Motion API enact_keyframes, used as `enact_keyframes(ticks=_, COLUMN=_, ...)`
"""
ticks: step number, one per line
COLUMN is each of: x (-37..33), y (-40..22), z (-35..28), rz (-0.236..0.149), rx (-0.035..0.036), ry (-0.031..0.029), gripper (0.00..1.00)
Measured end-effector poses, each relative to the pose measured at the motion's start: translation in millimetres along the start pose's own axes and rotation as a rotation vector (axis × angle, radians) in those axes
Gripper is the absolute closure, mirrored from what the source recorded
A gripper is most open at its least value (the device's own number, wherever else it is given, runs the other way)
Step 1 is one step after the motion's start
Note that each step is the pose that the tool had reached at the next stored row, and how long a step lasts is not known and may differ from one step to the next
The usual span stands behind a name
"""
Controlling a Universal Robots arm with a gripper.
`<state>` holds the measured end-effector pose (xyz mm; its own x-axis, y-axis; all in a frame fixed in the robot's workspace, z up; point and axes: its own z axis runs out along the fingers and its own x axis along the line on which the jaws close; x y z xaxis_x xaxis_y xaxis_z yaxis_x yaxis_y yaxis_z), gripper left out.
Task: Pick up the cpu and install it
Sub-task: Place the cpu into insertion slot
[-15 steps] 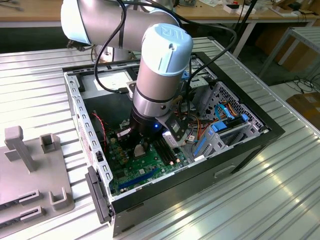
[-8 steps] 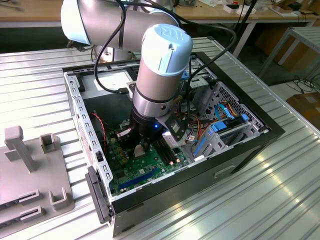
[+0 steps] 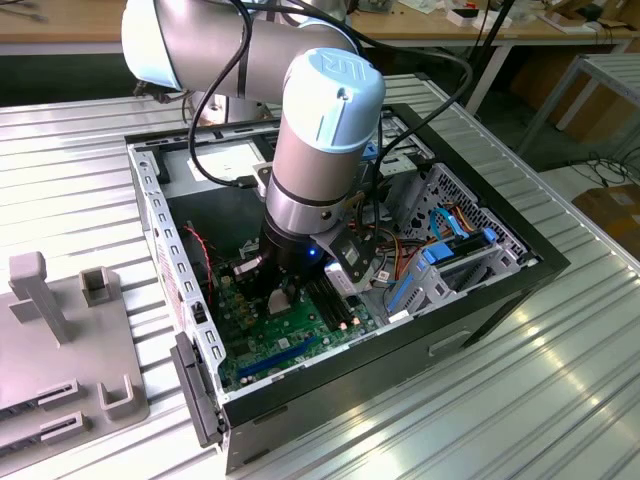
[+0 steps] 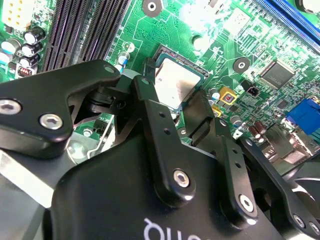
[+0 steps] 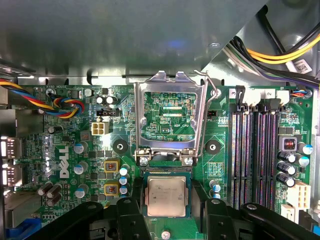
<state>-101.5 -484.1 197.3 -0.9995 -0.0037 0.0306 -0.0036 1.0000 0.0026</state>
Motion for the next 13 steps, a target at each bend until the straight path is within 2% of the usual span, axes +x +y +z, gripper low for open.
enact_keyframes(ticks=5, x=0.0, y=0.0, z=0.2, rz=0.0, rx=-0.0003, ry=0.0002, gripper=0.52)
enact_keyframes(ticks=6, x=-0.3, y=0.0, z=0.2, rz=0.0, rx=-0.0002, ry=-0.0002, gripper=0.46)
enact_keyframes(ticks=13, x=-1.6, y=0.0, z=0.2, rz=0.0, rx=0.0, ry=-0.0006, gripper=0.45)
